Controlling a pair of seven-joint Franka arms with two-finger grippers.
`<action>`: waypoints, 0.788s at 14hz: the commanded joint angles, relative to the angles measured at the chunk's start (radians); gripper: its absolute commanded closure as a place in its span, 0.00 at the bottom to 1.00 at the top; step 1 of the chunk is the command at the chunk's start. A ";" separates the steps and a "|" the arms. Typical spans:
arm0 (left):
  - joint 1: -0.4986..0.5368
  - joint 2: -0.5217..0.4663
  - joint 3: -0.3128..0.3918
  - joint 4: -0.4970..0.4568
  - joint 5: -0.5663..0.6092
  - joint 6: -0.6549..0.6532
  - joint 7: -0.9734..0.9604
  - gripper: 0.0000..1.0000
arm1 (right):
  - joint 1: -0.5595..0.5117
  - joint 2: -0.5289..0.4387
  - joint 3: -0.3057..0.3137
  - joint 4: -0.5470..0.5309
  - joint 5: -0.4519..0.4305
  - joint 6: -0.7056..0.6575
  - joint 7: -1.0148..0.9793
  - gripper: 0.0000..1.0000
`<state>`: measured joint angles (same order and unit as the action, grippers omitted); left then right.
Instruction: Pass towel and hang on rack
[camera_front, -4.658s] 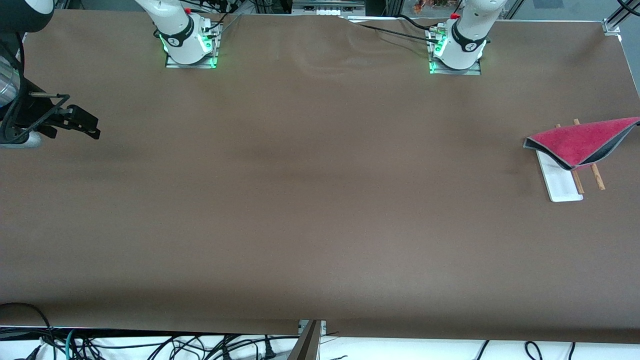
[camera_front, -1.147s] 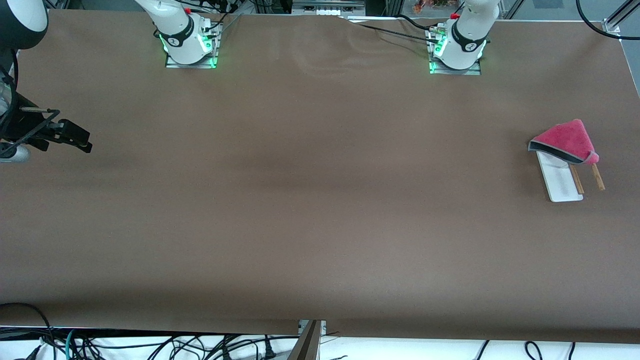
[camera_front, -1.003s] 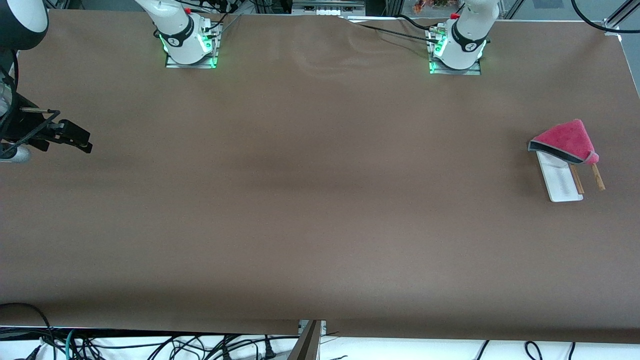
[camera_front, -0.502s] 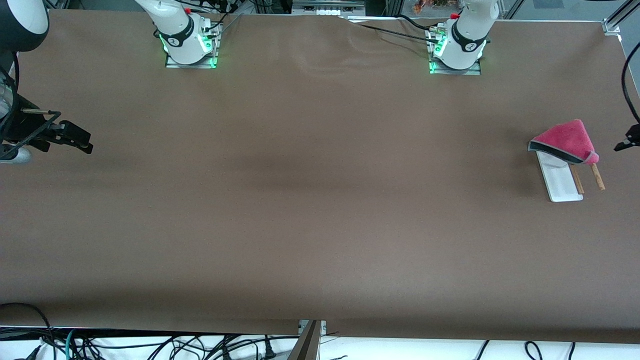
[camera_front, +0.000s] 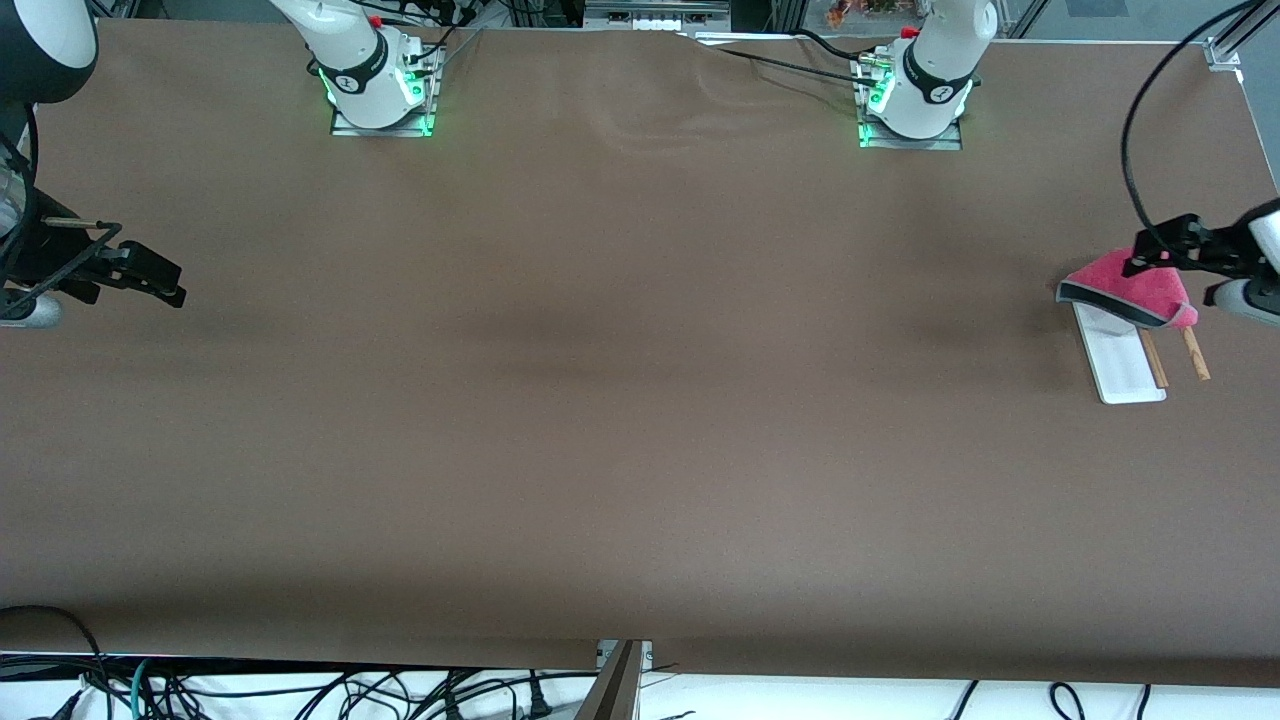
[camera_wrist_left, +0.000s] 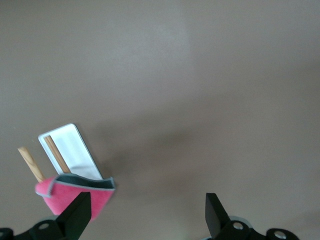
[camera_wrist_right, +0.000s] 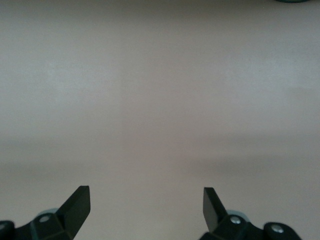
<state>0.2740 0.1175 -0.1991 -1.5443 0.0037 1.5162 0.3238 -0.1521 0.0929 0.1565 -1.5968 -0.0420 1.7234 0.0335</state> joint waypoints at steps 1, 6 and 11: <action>-0.009 -0.090 0.013 -0.132 0.001 0.056 -0.096 0.00 | -0.003 0.007 0.003 0.020 -0.007 -0.005 -0.006 0.00; -0.009 -0.099 0.013 -0.143 -0.013 0.084 -0.147 0.00 | -0.003 0.007 0.003 0.020 -0.009 -0.005 -0.006 0.00; -0.009 -0.101 0.015 -0.145 -0.019 0.091 -0.167 0.00 | -0.003 0.007 0.003 0.020 -0.006 -0.005 -0.004 0.00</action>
<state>0.2685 0.0480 -0.1904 -1.6556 0.0000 1.5885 0.1795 -0.1521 0.0930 0.1565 -1.5966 -0.0420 1.7234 0.0334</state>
